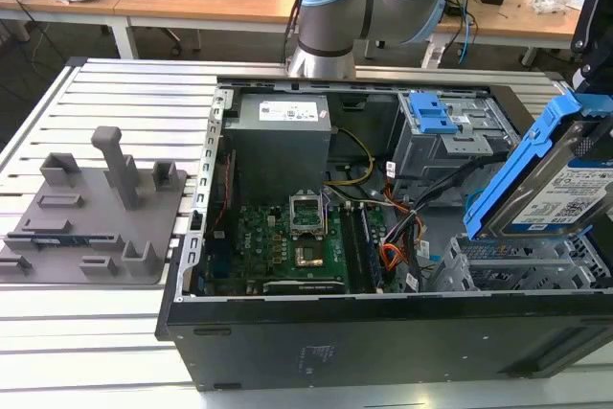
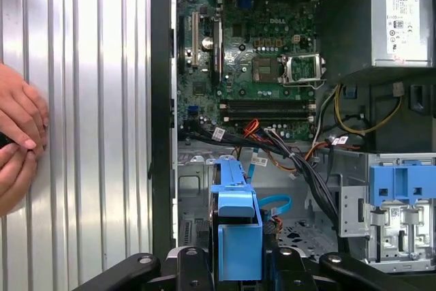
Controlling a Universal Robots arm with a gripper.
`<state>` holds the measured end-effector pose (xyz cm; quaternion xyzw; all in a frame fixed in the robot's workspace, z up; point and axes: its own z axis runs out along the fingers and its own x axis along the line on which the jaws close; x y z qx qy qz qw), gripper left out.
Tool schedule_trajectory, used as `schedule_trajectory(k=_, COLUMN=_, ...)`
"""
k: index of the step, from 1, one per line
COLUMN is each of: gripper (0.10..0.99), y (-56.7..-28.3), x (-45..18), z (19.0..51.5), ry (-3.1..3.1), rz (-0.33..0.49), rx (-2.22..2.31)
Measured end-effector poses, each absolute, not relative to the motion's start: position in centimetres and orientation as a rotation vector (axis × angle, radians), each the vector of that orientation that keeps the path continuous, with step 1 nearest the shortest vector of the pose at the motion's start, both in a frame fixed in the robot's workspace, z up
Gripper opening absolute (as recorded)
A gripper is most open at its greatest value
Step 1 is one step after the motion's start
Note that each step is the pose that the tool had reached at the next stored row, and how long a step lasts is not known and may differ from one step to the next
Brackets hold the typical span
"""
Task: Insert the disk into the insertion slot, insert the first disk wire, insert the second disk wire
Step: 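Insert the disk into the insertion slot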
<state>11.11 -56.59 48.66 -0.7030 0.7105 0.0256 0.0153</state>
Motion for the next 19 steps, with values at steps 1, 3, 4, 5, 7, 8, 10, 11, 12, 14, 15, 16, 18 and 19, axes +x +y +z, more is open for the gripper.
schedule_trajectory(k=1, gripper=0.365, y=-56.59, x=11.11, z=48.66, ry=2.211, rz=0.080, rx=-2.187)
schedule_trajectory(k=3, gripper=0.365, y=-56.61, x=11.08, z=48.60, ry=2.207, rz=0.071, rx=-2.183)
schedule_trajectory(k=4, gripper=0.365, y=-56.60, x=11.09, z=48.58, ry=2.205, rz=0.066, rx=-2.182)
schedule_trajectory(k=5, gripper=0.365, y=-56.60, x=11.09, z=48.55, ry=2.202, rz=0.061, rx=-2.180)
schedule_trajectory(k=7, gripper=0.365, y=-56.60, x=11.10, z=48.49, ry=2.200, rz=0.053, rx=-2.175)
schedule_trajectory(k=8, gripper=0.365, y=-56.60, x=11.10, z=48.50, ry=2.200, rz=0.053, rx=-2.175)
schedule_trajectory(k=10, gripper=0.365, y=-56.60, x=11.10, z=48.48, ry=2.201, rz=0.052, rx=-2.175)
schedule_trajectory(k=11, gripper=0.365, y=-56.60, x=11.10, z=48.49, ry=2.201, rz=0.052, rx=-2.175)
schedule_trajectory(k=12, gripper=0.365, y=-56.60, x=11.10, z=48.47, ry=2.201, rz=0.052, rx=-2.175)
schedule_trajectory(k=14, gripper=0.365, y=-56.57, x=11.10, z=48.43, ry=2.201, rz=0.051, rx=-2.176)
schedule_trajectory(k=15, gripper=0.365, y=-56.55, x=11.10, z=48.41, ry=2.201, rz=0.051, rx=-2.176)
schedule_trajectory(k=16, gripper=0.365, y=-56.49, x=11.10, z=48.37, ry=2.202, rz=0.050, rx=-2.176)
schedule_trajectory(k=18, gripper=0.365, y=-56.34, x=11.10, z=48.33, ry=2.203, rz=0.047, rx=-2.178)
schedule_trajectory(k=19, gripper=0.365, y=-56.28, x=11.10, z=48.29, ry=2.204, rz=0.046, rx=-2.178)
